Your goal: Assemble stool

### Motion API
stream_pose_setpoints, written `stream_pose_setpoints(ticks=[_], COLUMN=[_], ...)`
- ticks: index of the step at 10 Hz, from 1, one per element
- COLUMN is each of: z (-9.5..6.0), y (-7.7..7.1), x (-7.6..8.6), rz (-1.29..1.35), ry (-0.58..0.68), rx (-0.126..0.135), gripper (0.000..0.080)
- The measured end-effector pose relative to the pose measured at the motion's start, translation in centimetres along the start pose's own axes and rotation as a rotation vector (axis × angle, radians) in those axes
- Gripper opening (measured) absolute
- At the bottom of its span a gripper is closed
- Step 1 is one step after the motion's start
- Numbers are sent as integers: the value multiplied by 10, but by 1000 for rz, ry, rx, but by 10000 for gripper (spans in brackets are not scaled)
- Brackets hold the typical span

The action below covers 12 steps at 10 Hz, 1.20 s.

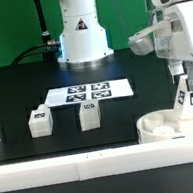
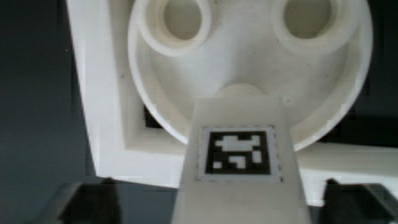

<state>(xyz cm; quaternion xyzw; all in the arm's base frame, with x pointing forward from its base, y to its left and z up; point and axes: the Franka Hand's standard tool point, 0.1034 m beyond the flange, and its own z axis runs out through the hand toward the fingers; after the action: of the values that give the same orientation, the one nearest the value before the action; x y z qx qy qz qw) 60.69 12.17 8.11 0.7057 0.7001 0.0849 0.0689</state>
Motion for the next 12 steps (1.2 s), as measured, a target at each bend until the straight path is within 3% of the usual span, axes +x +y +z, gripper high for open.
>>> stream_pose_setpoints(ticks=[1, 2, 7, 12], z=[1, 1, 1, 3], y=[-1, -1, -1, 1], x=[0, 0, 0, -14], rz=[7, 11, 151, 716], ry=[0, 0, 1, 25], rx=[2, 2, 2, 24], gripper=[469, 343, 343, 343])
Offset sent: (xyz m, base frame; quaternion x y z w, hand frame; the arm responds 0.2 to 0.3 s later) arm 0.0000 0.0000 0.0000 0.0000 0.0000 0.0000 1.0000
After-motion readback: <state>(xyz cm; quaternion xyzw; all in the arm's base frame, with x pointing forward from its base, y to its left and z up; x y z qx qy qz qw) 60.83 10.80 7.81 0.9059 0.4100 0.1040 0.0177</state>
